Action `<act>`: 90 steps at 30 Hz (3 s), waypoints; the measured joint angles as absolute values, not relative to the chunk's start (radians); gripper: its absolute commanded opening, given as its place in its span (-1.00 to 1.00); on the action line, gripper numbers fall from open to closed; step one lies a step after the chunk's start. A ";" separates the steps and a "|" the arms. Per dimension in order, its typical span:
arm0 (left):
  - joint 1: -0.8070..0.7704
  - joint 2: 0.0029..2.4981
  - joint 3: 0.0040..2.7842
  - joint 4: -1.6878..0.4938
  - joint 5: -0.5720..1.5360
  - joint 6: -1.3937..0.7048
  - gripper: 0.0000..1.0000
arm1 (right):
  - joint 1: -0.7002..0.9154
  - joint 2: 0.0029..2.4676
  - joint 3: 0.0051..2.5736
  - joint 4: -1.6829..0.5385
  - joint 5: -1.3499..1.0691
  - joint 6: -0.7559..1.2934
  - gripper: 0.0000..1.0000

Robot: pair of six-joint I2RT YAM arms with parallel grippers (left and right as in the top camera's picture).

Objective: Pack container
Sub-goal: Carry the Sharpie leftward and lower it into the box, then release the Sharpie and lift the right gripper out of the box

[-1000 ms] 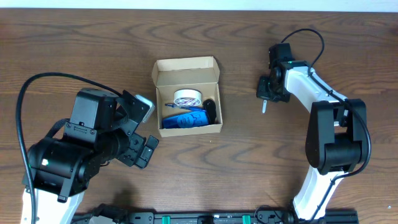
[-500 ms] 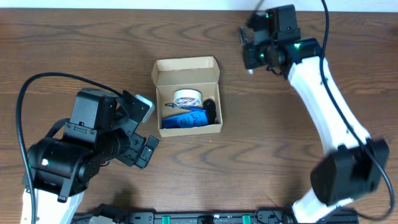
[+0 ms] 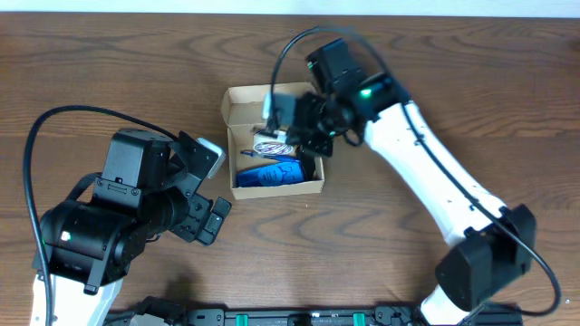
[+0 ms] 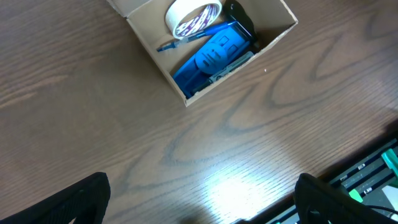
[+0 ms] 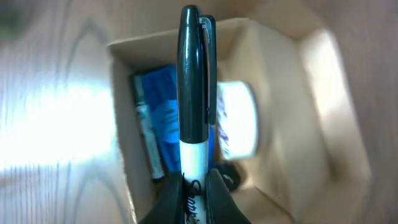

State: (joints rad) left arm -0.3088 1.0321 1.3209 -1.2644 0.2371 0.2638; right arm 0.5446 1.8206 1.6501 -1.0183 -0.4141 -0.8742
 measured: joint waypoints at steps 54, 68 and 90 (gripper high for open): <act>-0.309 1.032 1.321 -1.229 0.237 0.264 0.90 | 0.288 1.769 1.782 -1.004 -0.291 -0.459 -0.97; -0.309 1.039 1.321 -1.103 0.285 0.234 0.90 | 0.125 1.769 1.567 -0.926 -0.311 -0.167 -0.97; 0.123 1.549 1.321 -0.683 0.565 0.017 -0.54 | 0.123 1.826 1.322 -0.487 -0.521 0.056 -0.97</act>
State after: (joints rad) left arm 0.1230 1.5494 1.3212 -0.6830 0.5652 0.0166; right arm 0.1226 1.8256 1.3216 -0.4870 -0.5213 0.0563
